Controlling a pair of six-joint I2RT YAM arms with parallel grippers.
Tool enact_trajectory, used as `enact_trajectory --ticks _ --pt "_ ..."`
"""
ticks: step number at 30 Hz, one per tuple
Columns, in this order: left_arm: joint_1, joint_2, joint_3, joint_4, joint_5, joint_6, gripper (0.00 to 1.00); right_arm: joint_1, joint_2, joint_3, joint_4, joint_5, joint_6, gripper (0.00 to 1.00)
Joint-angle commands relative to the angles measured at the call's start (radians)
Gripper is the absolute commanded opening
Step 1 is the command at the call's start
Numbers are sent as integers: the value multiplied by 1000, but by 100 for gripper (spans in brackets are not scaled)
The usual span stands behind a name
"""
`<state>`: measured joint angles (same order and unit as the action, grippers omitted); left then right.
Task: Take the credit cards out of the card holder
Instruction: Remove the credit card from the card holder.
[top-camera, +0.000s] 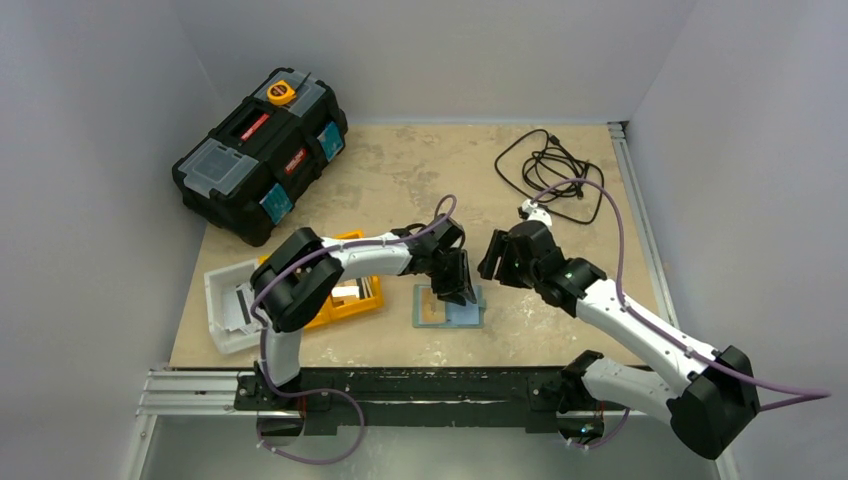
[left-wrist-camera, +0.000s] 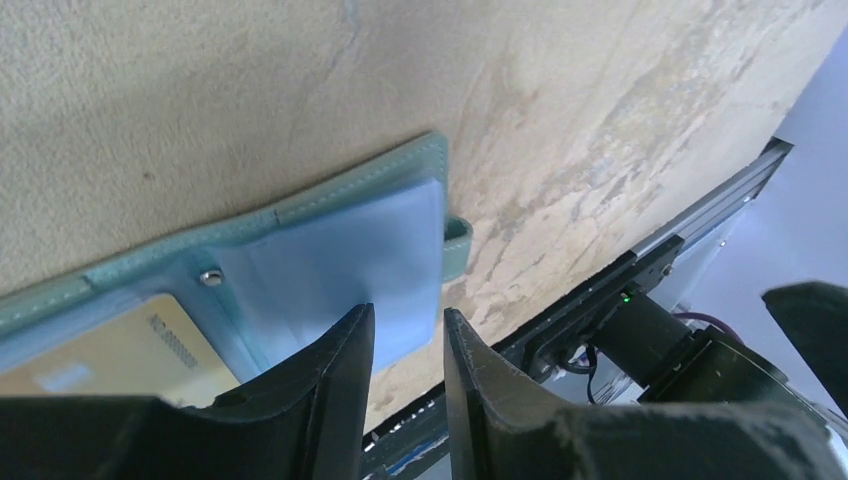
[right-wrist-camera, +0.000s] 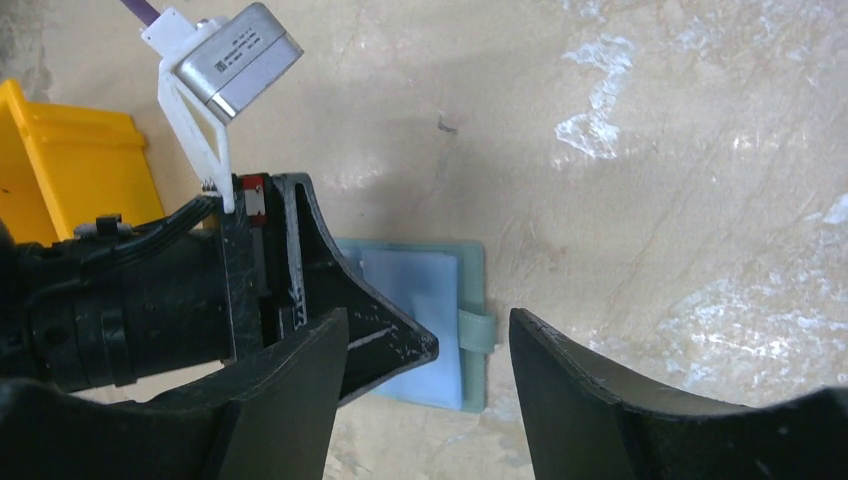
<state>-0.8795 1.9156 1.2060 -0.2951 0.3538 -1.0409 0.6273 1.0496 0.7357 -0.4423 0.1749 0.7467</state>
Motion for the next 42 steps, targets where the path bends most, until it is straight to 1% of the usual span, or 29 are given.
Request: enact_trajectory --ticks 1,6,11,13,15,18,23,28,30,34,42 --pt "-1 16 45 26 27 1 32 -2 -40 -24 -23 13 24 60" --pt "22 -69 21 -5 6 41 37 -1 -29 -13 -20 -2 7 60" --pt "84 -202 -56 -43 -11 80 39 3 -5 -36 76 -103 22 58" --pt "114 -247 -92 -65 -18 102 39 16 12 -45 109 -125 34 55" --pt "145 -284 -129 -85 -16 120 39 43 33 -42 137 -132 46 55" --pt "176 -324 -180 -100 -14 152 36 88 87 -34 192 -156 66 55" --pt "196 -331 -222 -114 8 186 23 132 207 -36 292 -183 90 51" --pt "197 -310 -257 -84 24 179 12 131 316 -47 383 -251 103 41" --pt "197 -299 -266 -76 21 179 9 132 340 -54 413 -280 114 39" --pt "197 -276 -272 -73 15 179 5 131 380 -51 426 -283 108 36" --pt "195 -233 -280 -57 0 176 1 130 425 -70 437 -286 108 37"
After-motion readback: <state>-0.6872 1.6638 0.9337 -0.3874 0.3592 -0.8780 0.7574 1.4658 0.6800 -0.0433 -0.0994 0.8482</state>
